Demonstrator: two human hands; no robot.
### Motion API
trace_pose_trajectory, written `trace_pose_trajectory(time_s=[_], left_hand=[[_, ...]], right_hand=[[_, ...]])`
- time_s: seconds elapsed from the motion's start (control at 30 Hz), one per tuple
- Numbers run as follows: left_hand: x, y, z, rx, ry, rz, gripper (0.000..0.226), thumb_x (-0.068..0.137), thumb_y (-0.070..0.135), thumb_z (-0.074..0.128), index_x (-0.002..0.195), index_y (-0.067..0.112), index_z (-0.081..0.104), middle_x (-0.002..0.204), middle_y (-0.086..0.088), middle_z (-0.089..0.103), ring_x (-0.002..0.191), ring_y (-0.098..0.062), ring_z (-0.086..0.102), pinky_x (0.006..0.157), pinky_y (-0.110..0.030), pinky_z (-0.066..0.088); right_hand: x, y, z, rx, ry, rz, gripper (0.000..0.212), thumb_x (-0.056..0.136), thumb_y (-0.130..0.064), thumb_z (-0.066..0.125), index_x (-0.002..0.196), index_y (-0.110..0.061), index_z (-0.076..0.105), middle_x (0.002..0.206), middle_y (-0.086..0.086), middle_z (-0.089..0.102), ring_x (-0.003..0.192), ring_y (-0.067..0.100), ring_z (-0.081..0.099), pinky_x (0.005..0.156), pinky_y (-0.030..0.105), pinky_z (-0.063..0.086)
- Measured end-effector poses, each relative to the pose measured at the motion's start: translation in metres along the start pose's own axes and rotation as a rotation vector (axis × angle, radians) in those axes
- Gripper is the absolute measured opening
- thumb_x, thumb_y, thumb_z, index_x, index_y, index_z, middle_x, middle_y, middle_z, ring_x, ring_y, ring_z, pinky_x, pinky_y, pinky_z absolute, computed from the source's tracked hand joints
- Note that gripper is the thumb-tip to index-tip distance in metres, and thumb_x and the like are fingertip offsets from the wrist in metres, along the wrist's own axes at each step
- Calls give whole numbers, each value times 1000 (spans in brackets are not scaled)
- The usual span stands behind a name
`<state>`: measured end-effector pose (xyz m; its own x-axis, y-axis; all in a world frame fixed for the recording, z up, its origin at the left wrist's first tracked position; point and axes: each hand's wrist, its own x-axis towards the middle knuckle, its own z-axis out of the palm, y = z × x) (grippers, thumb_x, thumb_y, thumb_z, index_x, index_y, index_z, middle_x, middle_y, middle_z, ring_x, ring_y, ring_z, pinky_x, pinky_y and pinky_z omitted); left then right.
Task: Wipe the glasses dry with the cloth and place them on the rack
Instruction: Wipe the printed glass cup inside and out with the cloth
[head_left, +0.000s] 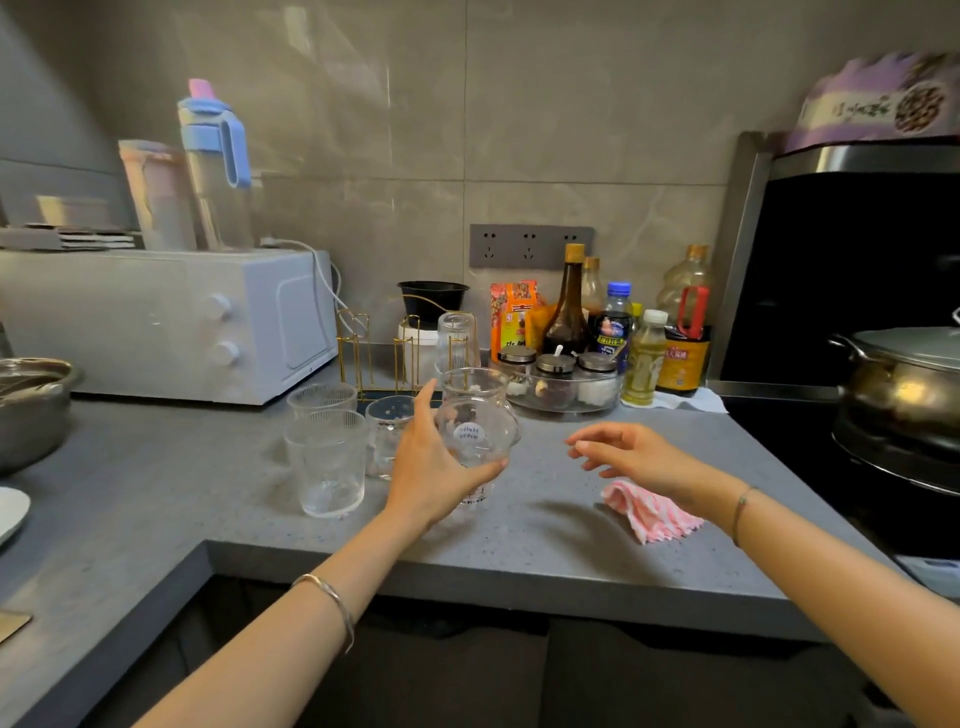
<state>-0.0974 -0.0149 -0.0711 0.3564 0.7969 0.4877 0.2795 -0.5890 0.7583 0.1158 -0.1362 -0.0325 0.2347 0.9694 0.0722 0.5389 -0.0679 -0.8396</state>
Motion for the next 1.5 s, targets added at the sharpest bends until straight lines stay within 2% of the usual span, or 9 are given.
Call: trace_pose_trajectory(time_s=[0.23, 0.43, 0.57, 0.67, 0.77, 1.0, 1.1, 1.2, 1.5], left_hand=[[1, 34, 30, -428, -90, -69, 106, 58, 31, 93, 139, 28, 24, 129, -1, 49, 116, -20, 56, 101, -38, 48], [6, 49, 57, -704, -115, -305, 80, 67, 23, 88, 129, 9, 40, 124, -4, 59, 99, -6, 61, 76, -14, 50], [16, 50, 61, -883, -157, -396, 92, 43, 45, 90, 122, 11, 56, 114, -5, 69, 103, -17, 65, 86, -30, 51], [19, 60, 54, -977, -200, -408, 52, 64, 45, 73, 110, 21, 66, 103, 0, 74, 96, -18, 66, 77, -29, 52], [21, 64, 47, -1010, -238, -438, 62, 68, 55, 61, 119, 20, 66, 109, -5, 74, 94, -19, 69, 84, -34, 55], [35, 78, 44, -1229, -299, -420, 65, 77, 58, 51, 121, 12, 64, 115, -10, 71, 96, -20, 70, 97, -40, 49], [36, 84, 46, -1248, -300, -400, 61, 79, 62, 50, 112, 15, 71, 107, -8, 74, 90, -20, 71, 91, -40, 51], [39, 88, 47, -1230, -361, -345, 71, 84, 67, 45, 123, 13, 66, 117, -13, 69, 104, -23, 68, 91, -38, 50], [42, 97, 48, -1172, -326, -288, 74, 93, 68, 18, 72, 34, 80, 89, 5, 77, 87, -9, 73, 95, -34, 48]], right_hand=[[-15, 45, -13, -590, 159, 87, 46, 85, -44, 67, 121, -21, 51, 120, -7, 51, 110, 14, 51, 89, 27, 42], [-17, 70, 0, -705, 241, 87, 39, 79, -47, 70, 104, -22, 53, 102, -3, 61, 90, 15, 56, 75, 31, 49], [-10, 75, 1, -750, 375, 84, 24, 85, -41, 62, 92, -18, 60, 92, 2, 66, 85, 23, 61, 63, 30, 43], [0, 73, -16, -793, 407, 142, 27, 85, -39, 61, 74, -14, 61, 74, 6, 66, 73, 29, 63, 55, 30, 39], [13, 53, -38, -599, 448, 196, 36, 91, -31, 57, 60, -12, 54, 60, 7, 58, 62, 24, 54, 50, 27, 38], [4, -39, -29, 311, 795, -273, 20, 96, -12, 51, 92, -8, 70, 73, -3, 65, 68, 6, 58, 56, 16, 48], [-13, -57, 7, 195, 680, -564, 28, 97, -16, 50, 122, -19, 62, 107, -11, 67, 95, -8, 61, 77, 14, 52], [-9, -46, 35, -94, 529, -763, 46, 98, -24, 41, 144, -24, 39, 155, -7, 30, 145, 13, 23, 117, 34, 26], [-3, -29, 43, -339, 476, -813, 45, 102, -33, 31, 146, -25, 36, 161, -6, 9, 149, 22, 1, 121, 42, 6]])
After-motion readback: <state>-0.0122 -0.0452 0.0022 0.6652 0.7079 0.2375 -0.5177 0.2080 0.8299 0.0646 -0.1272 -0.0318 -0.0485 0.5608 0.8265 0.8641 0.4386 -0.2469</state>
